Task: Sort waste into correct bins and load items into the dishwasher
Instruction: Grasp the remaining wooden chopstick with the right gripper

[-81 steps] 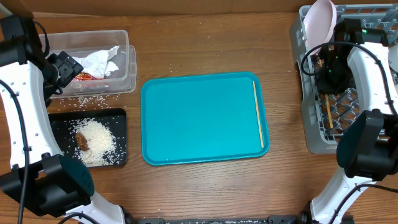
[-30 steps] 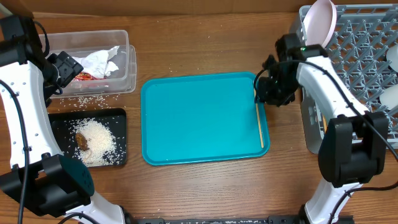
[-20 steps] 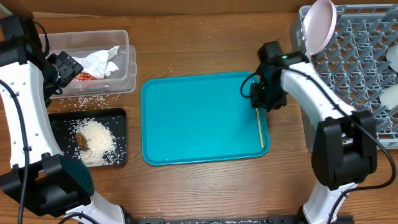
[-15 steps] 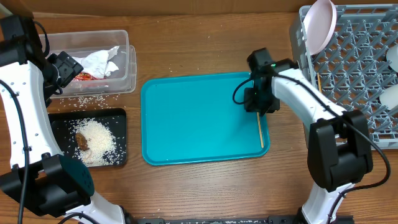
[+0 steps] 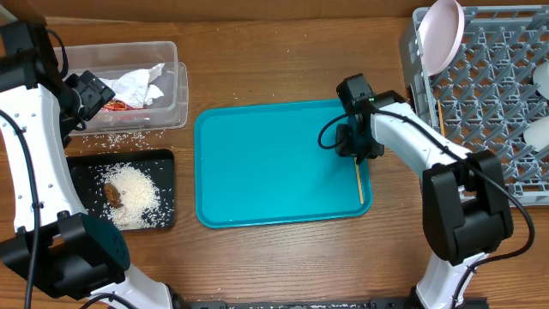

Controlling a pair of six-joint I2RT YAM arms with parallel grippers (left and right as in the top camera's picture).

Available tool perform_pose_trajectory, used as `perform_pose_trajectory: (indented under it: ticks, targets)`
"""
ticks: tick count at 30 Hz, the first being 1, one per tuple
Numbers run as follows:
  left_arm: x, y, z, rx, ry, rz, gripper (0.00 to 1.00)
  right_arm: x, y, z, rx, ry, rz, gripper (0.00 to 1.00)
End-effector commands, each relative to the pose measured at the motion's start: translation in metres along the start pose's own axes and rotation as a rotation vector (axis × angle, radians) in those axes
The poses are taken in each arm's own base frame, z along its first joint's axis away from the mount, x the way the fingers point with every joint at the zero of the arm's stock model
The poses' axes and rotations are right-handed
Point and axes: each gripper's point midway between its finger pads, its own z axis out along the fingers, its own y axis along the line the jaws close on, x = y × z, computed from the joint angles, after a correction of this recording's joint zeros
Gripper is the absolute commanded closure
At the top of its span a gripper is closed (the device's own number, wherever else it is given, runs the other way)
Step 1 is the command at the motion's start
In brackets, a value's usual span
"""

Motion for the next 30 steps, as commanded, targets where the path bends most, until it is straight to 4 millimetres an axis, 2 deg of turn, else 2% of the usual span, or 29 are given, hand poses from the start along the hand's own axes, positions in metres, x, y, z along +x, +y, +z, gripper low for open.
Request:
perform_pose_trajectory:
  ticks: [1, 9, 14, 16, 19, 23, 26, 28, 29, 30]
  targets:
    - [-0.001, -0.001, -0.007, 0.004, -0.021, -0.001, 0.0, 0.0, -0.003, -0.002, 0.002, -0.02, 0.015, 0.62]
    - [-0.001, -0.001, -0.007, 0.004, -0.021, -0.001, 0.0, 0.011, -0.006, 0.016, 0.004, -0.015, 0.015, 0.65]
    - [-0.001, -0.002, -0.007, 0.004, -0.021, -0.001, 0.0, 0.022, -0.007, 0.022, -0.003, 0.015, 0.036, 0.8]
    - [-0.001, -0.001, -0.007, 0.004, -0.021, -0.001, 0.0, 0.022, -0.005, 0.02, -0.012, 0.022, 0.035, 0.96]
    - [-0.001, -0.001, -0.007, 0.004, -0.021, -0.001, 0.0, 0.014, -0.004, 0.014, -0.017, 0.009, 0.035, 0.96]
    - [-0.001, -0.002, -0.007, 0.004, -0.021, -0.001, 0.0, -0.007, -0.007, -0.014, -0.02, -0.004, 0.056, 0.96]
    - [-0.001, -0.001, -0.007, 0.004, -0.021, -0.001, 0.0, -0.029, -0.016, -0.048, -0.022, -0.032, 0.034, 0.96]
    - [-0.001, -0.001, -0.007, 0.004, -0.021, -0.001, 0.0, -0.048, -0.028, -0.077, -0.02, -0.066, 0.021, 0.96]
    - [-0.001, -0.002, -0.007, 0.004, -0.021, -0.001, 0.0, -0.069, -0.045, -0.108, -0.021, -0.118, 0.004, 0.96]
    - [-0.001, -0.001, -0.007, 0.004, -0.021, -0.001, 0.0, -0.079, -0.055, -0.122, -0.02, -0.149, -0.013, 0.96]
